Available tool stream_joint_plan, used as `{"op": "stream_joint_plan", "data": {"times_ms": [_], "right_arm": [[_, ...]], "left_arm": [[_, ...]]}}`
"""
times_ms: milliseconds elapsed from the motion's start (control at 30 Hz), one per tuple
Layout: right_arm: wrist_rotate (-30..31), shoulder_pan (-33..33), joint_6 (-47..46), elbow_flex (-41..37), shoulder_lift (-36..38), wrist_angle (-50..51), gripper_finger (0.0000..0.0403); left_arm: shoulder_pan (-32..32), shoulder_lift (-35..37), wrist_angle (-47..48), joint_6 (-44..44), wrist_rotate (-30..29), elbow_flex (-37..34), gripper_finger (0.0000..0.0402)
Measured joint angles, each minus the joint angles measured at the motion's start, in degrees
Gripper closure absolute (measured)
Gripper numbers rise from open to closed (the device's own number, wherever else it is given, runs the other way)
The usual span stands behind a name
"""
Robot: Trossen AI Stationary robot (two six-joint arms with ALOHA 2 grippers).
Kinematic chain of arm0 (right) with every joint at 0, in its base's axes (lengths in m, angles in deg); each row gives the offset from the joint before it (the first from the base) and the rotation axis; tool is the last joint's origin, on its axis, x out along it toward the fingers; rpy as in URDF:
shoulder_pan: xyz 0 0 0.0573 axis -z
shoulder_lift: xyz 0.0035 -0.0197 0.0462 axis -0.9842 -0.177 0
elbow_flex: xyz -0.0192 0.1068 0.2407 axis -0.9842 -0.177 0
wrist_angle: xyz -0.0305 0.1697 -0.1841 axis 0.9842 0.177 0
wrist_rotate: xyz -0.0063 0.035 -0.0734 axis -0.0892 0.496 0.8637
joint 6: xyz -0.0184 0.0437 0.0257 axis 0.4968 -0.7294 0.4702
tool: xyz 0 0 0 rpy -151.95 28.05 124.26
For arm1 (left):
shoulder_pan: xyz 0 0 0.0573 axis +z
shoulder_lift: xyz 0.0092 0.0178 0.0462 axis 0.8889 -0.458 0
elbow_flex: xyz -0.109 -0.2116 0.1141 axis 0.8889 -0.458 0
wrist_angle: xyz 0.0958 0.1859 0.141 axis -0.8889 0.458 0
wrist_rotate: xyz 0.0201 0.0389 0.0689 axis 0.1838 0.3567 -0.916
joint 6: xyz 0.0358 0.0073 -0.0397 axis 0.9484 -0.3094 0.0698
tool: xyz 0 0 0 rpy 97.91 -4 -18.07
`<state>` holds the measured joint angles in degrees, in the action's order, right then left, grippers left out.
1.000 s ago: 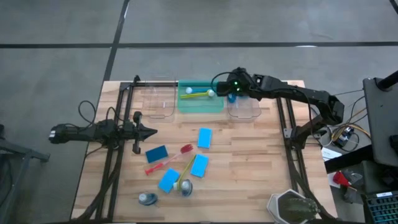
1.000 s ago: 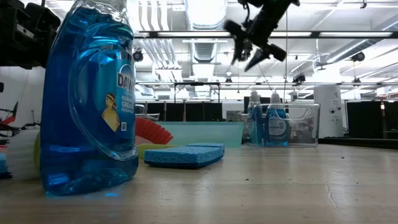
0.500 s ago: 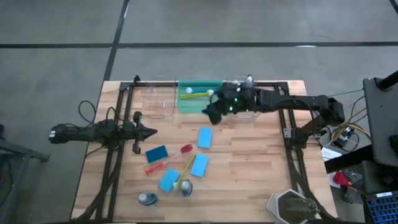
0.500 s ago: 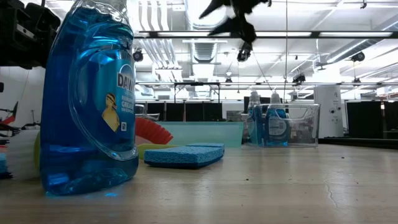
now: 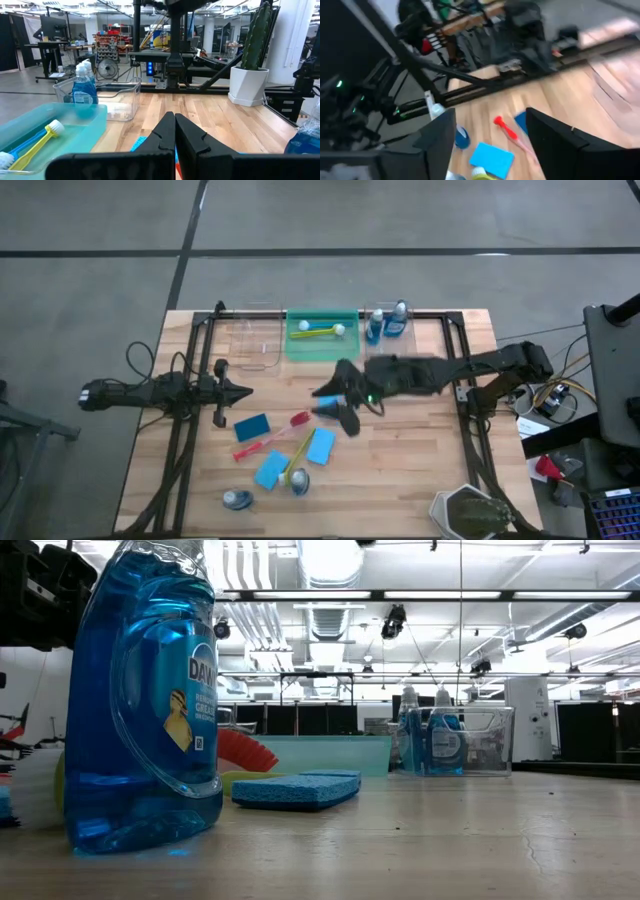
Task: Pick & Place Kitchen Sink Supplies
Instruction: Put the blue dishwashing liquid bottle into the right transparent bin
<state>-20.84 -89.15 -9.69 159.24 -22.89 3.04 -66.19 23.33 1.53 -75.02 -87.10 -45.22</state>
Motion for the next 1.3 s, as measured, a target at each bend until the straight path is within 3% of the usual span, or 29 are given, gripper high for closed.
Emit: {"op": "stream_joint_plan", "data": {"times_ms": [167, 400, 900, 1300], "right_arm": [[5.8, -5.8, 7.6, 0.0, -4.1, -5.5, 0.0116], [9.2, -9.3, 3.1, 0.0, -10.5, -6.9, 0.0086], [8.7, -14.7, -3.3, 1.4, -21.1, -11.6, 0.0104], [8.7, -15.9, -3.2, 10.7, -31.6, -11.7, 0.0105]], "left_arm": [[0.0, 0.0, 0.0, 0.0, 0.0, 0.0, 0.0399], [0.0, 0.0, 0.0, 0.0, 0.0, 0.0, 0.0399], [0.0, -0.1, 0.0, 0.0, 0.0, 0.0, 0.0399], [0.0, -0.7, 0.0, 0.0, 0.0, 0.0, 0.0399]]}}
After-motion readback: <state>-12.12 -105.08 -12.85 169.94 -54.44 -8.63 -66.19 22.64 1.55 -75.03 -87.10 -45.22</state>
